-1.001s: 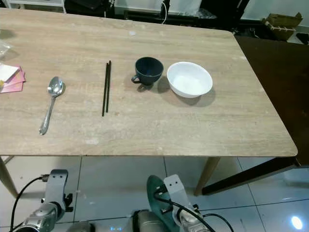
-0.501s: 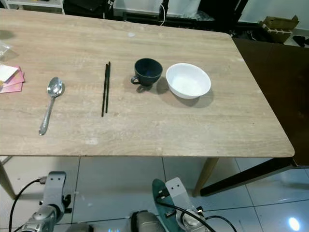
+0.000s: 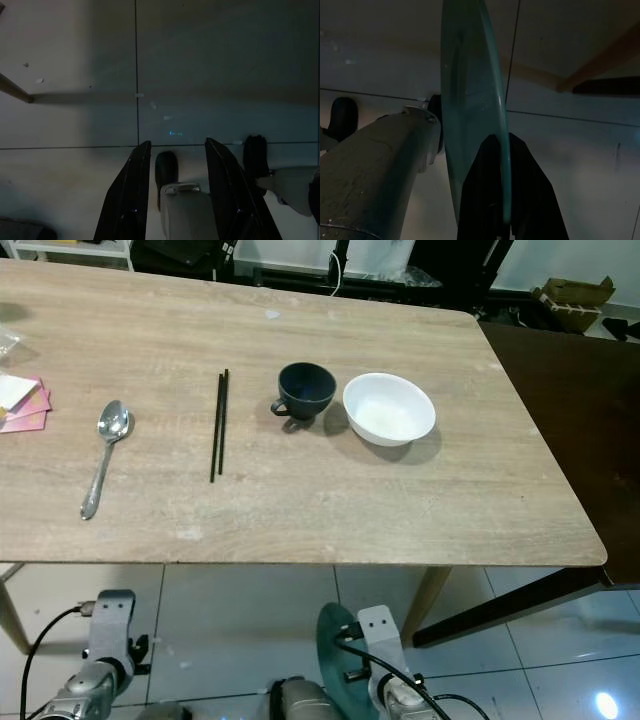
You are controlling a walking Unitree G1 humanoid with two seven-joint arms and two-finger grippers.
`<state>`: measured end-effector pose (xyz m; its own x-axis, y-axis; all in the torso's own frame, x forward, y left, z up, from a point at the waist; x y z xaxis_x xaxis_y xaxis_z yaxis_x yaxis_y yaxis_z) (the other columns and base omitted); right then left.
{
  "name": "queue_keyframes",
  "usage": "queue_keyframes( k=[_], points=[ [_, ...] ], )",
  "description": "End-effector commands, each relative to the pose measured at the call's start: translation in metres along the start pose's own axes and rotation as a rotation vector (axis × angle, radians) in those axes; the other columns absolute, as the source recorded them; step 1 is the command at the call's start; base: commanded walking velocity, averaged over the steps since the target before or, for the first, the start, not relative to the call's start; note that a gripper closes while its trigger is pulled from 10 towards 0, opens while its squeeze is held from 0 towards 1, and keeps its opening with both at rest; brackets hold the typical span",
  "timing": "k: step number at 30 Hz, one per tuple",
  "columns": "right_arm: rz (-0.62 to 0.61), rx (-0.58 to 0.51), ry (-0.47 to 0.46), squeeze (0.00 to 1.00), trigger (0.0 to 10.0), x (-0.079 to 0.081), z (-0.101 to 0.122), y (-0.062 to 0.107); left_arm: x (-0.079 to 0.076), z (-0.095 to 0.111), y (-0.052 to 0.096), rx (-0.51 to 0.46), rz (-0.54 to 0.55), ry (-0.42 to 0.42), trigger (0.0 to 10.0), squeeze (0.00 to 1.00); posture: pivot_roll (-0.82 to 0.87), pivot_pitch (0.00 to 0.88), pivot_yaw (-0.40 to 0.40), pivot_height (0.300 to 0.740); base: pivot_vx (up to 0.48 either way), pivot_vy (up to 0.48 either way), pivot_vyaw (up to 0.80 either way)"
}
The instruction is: Setting the table
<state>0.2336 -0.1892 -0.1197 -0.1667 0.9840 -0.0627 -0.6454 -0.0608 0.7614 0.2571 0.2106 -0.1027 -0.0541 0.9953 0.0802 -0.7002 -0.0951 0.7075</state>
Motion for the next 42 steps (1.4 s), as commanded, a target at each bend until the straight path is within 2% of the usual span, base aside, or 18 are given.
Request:
queue_keyframes(
  k=[1, 10, 17, 42],
  points=[
    [-0.001, 0.016, 0.008, 0.0, 10.0, -0.002, -0.01, 0.003, 0.0, -0.009, 0.002, 0.018, 0.004, 0.019, 10.0, 0.0, 0.09, 0.065, -0.069, 0.74, 0.0, 0.0, 0.0],
    [0.016, 0.013, 0.002, 0.0, 10.0, 0.003, -0.008, 0.002, 0.002, -0.011, 0.002, 0.017, 0.013, 0.053, 10.0, 0.0, 0.09, 0.077, -0.079, 0.74, 0.0, 0.0, 0.0],
    [0.015, 0.018, -0.001, 0.0, 10.0, 0.005, -0.01, 0.002, -0.003, -0.015, 0.003, 0.03, -0.006, 0.012, 10.0, 0.0, 0.09, 0.088, -0.078, 0.74, 0.0, 0.0, 0.0],
    [0.011, 0.033, -0.026, 0.0, 10.0, 0.004, -0.014, 0.003, -0.007, -0.015, 0.003, 0.03, -0.032, 0.016, 10.0, 0.0, 0.09, 0.093, -0.073, 0.74, -0.029, 0.0, 0.0]
  ],
)
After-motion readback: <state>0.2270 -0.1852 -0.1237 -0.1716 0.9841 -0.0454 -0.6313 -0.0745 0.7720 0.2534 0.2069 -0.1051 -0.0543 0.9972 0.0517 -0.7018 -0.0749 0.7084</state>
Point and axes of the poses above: a point about 5 cm out from each wrist's last joint towards the gripper, its own y axis pointing back from the gripper into the wrist, its own z axis along the axis of the wrist's last joint, x = y × z, the point moved 6 cm from there along -y, pointing out of the wrist towards the gripper, and after that the axes turned 2 degrees about -y, right-handed, at the moved point
